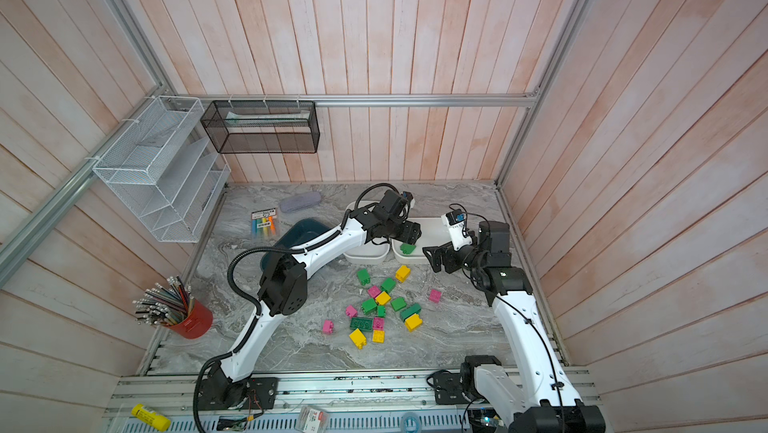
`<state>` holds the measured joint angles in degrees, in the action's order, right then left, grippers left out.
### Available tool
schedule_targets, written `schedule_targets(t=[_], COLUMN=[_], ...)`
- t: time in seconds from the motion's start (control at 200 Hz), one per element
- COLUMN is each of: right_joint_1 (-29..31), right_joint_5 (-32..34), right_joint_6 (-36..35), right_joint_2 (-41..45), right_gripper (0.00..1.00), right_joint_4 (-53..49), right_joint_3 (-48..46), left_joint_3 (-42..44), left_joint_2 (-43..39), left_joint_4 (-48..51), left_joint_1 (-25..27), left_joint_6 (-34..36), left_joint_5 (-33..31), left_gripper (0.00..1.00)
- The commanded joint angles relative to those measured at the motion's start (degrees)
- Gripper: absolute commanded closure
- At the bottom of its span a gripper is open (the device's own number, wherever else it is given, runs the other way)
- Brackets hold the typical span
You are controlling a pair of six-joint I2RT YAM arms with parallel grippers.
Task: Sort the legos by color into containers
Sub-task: 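Carry the green brick into the larger white tub and release it, then return the left gripper to the pile and grasp a pink brick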
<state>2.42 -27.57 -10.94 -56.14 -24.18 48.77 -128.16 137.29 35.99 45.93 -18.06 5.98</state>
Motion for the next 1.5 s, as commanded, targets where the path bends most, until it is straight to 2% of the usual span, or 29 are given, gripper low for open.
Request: schedule_targets(t=[0.0, 0.115, 0.32, 0.505, 0.66, 0.695, 0.83, 0.925, 1.01, 1.205, 1.315, 1.495], right_joint_1=[-0.39, -0.37, -0.29, -0.21, 0.34, 0.49, 1.5, 2.15, 2.31, 2.42, 2.43, 2.43], right_joint_5=[-2.61, -3.66, -5.14, -6.51, -7.14, -7.26, -7.14, -7.06, -6.76, -6.87, -6.58, -6.11], right_joint_6=[0.09, 0.09, 0.28, 0.48, 1.57, 1.88, 2.27, 2.32, 2.4, 2.29, 2.05, 1.82], right_joint_2=[0.4, 0.92, 1.03, 0.78, 1.03, 1.08, 0.9, 0.96, 1.2, 1.07, 1.24, 1.72], right_gripper=[0.02, 0.02, 0.02, 0.02, 0.02, 0.02, 0.02, 0.02, 0.02, 0.02, 0.02, 0.02], right_joint_4=[-1.52, -1.51, -1.67, -1.83, -0.98, -0.74, -0.42, -0.5, -0.6, -0.75, -1.06, -1.57], right_joint_3=[1.42, 1.15, 0.55, -0.21, -1.03, -1.26, -1.75, -1.84, -1.99, -2.11, -1.93, -2.23], left_joint_3=[1.48, 11.93, 36.2, 51.3, 62.73, 64.84, 71.83, 75.22, 76.75, 79.53, 79.72, 81.96], left_joint_2=[-10.25, -20.09, -39.91, -51.17, -57.43, -58.06, -59.33, -59.07, -58.29, -54.34, -52.25, -52.06], left_joint_4=[4.45, 8.18, 10.99, 16.27, 16.66, 16.73, 15.69, 14.11, 11.74, 4.81, 6.23, 4.06], left_joint_1=[0.3, 0.29, 1.61, 5.43, 8.3, 10.25, 11.11, 11.1, 11.11, 11.11, 11.11, 11.11], left_joint_6=[1.35, 0.02, -10.33, -20.39, -28.32, -29.53, -32.16, -33.27, -33.29, -31.95, -31.52, -31.16], left_joint_5=[0.48, -0.5, -3.82, -5.3, -6.33, -6.52, -8.52, -10.32, -11.25, -8.65, -9.93, -10.43], left_gripper=[0.13, 0.13, 0.15, 0.17, 0.2, 0.21, 0.25, 0.33, 0.4, 0.44, 0.46, 0.61])
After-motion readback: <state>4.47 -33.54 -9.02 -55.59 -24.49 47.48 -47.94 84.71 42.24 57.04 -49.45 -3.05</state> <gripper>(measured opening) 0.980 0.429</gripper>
